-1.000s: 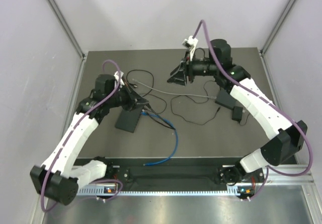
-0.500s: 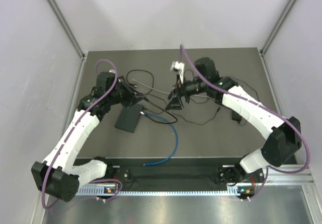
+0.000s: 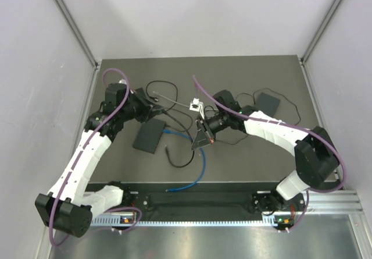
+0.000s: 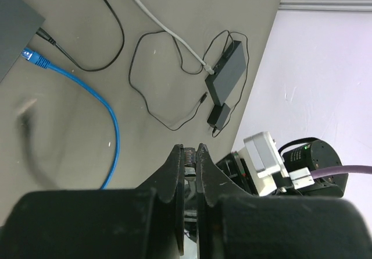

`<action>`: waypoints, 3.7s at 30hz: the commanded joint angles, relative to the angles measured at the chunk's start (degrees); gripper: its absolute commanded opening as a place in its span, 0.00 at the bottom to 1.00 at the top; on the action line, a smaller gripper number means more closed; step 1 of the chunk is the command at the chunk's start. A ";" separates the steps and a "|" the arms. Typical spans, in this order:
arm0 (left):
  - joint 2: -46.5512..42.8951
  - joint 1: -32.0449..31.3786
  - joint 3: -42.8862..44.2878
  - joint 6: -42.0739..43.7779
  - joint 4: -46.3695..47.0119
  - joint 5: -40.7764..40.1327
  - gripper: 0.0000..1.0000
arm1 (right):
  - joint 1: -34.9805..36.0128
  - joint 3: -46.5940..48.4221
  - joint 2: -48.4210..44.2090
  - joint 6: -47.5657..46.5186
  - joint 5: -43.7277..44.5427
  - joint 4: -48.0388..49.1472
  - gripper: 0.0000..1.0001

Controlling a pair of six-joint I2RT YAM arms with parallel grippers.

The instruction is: Insert the plug into the switch port

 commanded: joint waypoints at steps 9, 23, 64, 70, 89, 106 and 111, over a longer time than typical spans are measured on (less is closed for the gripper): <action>-0.33 0.21 -8.41 2.02 1.74 -1.60 0.00 | -1.71 -4.32 2.44 10.22 -15.27 8.97 0.00; -2.26 -1.19 -28.55 6.95 38.78 9.55 0.00 | -2.95 6.81 -4.41 -12.90 20.35 -0.79 0.48; -3.74 9.31 -29.97 5.87 37.88 10.00 0.99 | 9.35 12.38 8.96 -14.04 34.23 9.05 0.00; -2.81 22.16 -23.21 25.80 21.67 12.99 0.92 | 15.85 10.97 11.59 -19.75 44.85 9.05 0.00; 32.54 24.91 -3.24 55.64 -2.31 16.24 0.63 | 24.13 17.46 26.27 -21.08 61.65 7.64 0.00; 33.07 24.91 -7.29 53.79 2.09 13.25 0.63 | 24.04 25.20 33.12 -18.53 63.50 3.78 0.00; 33.69 24.91 -7.20 53.61 2.18 13.43 0.63 | 23.95 26.35 33.92 -18.09 64.82 2.90 0.00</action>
